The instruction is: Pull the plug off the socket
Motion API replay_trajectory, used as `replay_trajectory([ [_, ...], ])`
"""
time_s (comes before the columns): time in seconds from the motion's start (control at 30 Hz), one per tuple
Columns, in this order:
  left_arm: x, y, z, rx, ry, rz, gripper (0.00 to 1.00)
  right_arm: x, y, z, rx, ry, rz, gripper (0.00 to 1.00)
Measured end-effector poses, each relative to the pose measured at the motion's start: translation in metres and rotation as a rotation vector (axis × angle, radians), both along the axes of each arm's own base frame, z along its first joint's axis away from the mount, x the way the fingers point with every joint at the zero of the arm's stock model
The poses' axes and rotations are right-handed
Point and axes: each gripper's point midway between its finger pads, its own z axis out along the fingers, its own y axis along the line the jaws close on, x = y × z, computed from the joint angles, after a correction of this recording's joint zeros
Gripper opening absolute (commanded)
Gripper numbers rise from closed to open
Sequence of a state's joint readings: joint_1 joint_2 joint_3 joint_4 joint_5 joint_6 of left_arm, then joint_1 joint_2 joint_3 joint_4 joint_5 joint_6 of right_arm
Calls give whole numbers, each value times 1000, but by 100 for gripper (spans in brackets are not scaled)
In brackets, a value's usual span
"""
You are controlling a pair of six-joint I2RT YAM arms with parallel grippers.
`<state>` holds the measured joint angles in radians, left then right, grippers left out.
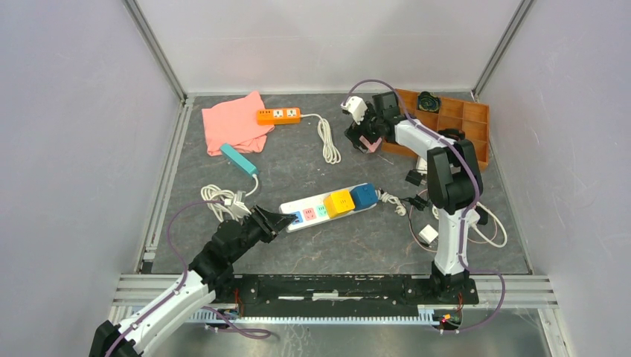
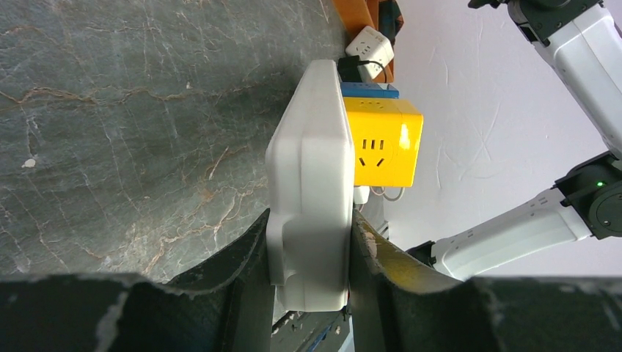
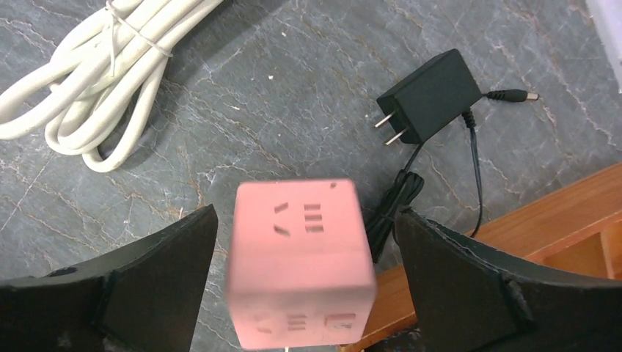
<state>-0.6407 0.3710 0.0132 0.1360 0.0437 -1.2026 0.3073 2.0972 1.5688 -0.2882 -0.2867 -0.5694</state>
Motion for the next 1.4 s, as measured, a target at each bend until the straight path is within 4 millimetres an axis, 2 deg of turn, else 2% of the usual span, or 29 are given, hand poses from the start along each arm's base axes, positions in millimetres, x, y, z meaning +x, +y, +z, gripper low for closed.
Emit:
replay_trajectory([
  [0.17,0,0,0,0,0,-2,2,-1,2,21,19,-29,9,98],
  [0.3,0,0,0,1,0,-4,2,-7,6,71,71,-110,35,98],
  [0.4,-1,-1,0,6,-5,-9,2,-24,8,116,124,-184,72,98],
  [0.47,-1,-1,0,9,-8,-14,2,-44,11,149,172,-241,116,98],
  [0.6,-2,-1,0,10,-10,-15,2,-86,18,182,246,-302,227,98],
  [0.8,-2,0,0,17,-18,-18,2,-154,27,189,325,-316,423,98],
  [1.03,-3,-1,0,25,-29,-25,2,-215,32,204,384,-388,616,98],
  [1.2,-3,-1,0,26,-31,-28,2,-243,33,205,394,-427,731,98],
  [1.4,-3,-1,0,27,-30,-29,2,-259,34,195,391,-411,815,98],
])
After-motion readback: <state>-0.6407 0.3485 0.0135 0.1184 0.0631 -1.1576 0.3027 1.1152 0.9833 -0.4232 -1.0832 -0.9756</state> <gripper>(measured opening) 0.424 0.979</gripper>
